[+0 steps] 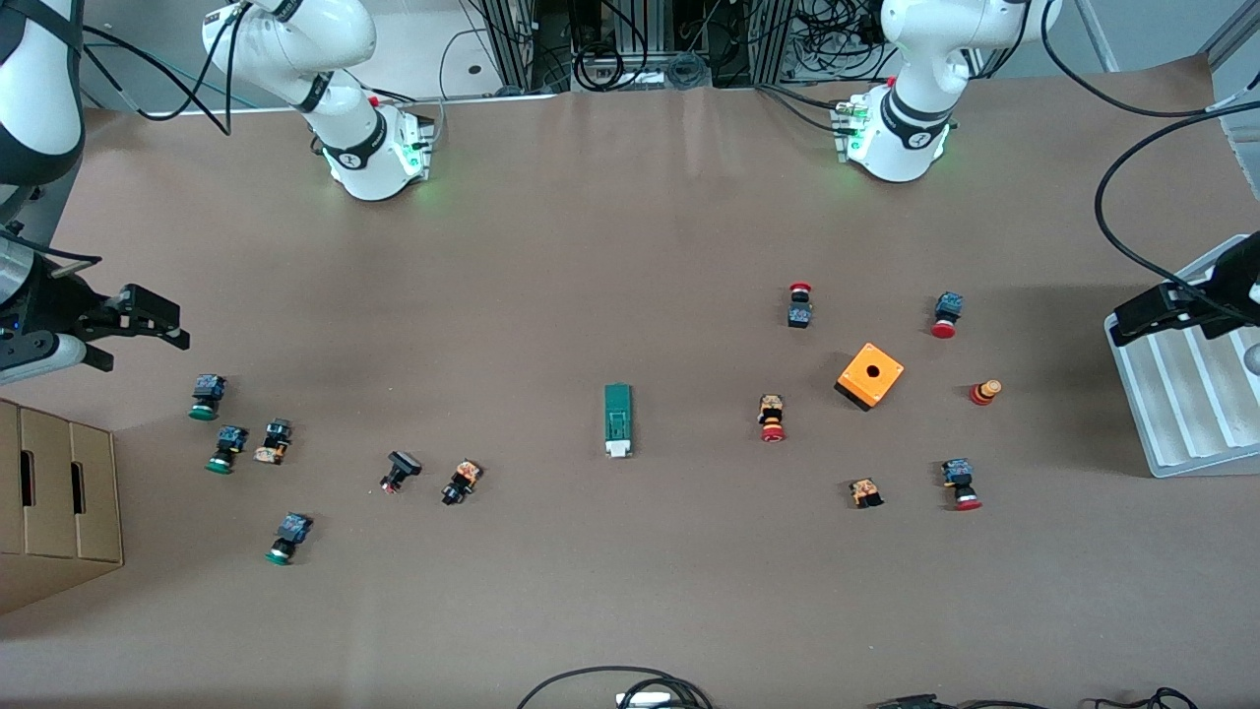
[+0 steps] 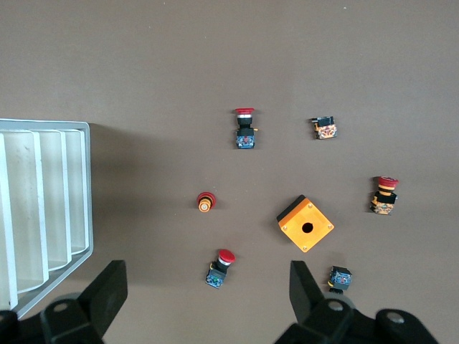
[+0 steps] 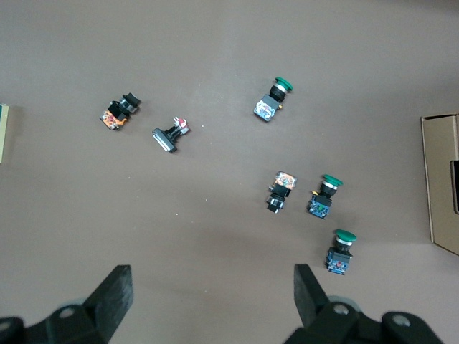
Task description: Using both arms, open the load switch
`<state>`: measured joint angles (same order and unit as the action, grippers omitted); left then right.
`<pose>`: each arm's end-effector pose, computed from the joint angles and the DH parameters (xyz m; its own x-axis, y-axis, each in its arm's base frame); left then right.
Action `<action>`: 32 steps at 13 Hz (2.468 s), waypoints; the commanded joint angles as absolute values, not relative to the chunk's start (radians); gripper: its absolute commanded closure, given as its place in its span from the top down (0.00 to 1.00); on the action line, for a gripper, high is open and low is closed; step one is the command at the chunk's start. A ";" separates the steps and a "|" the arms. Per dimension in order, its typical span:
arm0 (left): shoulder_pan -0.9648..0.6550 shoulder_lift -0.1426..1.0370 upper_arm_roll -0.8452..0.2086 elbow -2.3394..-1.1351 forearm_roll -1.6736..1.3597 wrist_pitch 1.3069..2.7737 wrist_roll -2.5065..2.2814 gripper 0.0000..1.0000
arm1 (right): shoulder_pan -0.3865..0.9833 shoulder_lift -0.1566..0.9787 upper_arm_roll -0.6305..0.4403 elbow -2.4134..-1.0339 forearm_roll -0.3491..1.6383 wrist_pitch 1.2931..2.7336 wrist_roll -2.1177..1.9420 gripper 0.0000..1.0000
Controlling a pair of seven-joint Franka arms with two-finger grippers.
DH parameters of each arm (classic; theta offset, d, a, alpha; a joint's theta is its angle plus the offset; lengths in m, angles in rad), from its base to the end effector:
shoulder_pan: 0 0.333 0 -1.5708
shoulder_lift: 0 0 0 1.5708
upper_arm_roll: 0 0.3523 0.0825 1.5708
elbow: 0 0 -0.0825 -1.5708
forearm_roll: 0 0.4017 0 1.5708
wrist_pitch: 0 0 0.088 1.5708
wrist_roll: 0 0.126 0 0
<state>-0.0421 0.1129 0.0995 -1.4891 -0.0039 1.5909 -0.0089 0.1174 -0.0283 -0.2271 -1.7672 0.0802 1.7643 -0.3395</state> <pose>0.6114 0.0311 0.6170 0.9978 0.0658 -0.0105 0.0657 -0.9978 -0.0074 0.5711 -0.0558 0.5779 0.9760 0.2116 0.0510 0.2149 -0.9739 -0.0725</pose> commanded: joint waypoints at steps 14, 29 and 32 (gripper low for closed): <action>-0.048 0.195 0.094 -1.480 -0.014 1.598 0.006 1.00 | 0.115 -0.018 -0.225 -1.740 0.060 1.795 -0.342 1.00; -0.054 0.242 -0.055 -1.497 0.060 1.701 -0.090 1.00 | 0.114 -0.003 -0.225 -1.732 0.054 1.783 -0.351 1.00; -0.054 0.253 -0.103 -1.497 0.063 1.749 -0.164 1.00 | 0.107 -0.005 -0.230 -1.732 0.054 1.772 -0.457 1.00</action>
<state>-0.0518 0.2471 -0.0763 -1.4934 0.0445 1.7206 -0.1105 0.1163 -0.0108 -0.2293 -1.7509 0.0801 1.7914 -0.3928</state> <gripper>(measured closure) 0.000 0.000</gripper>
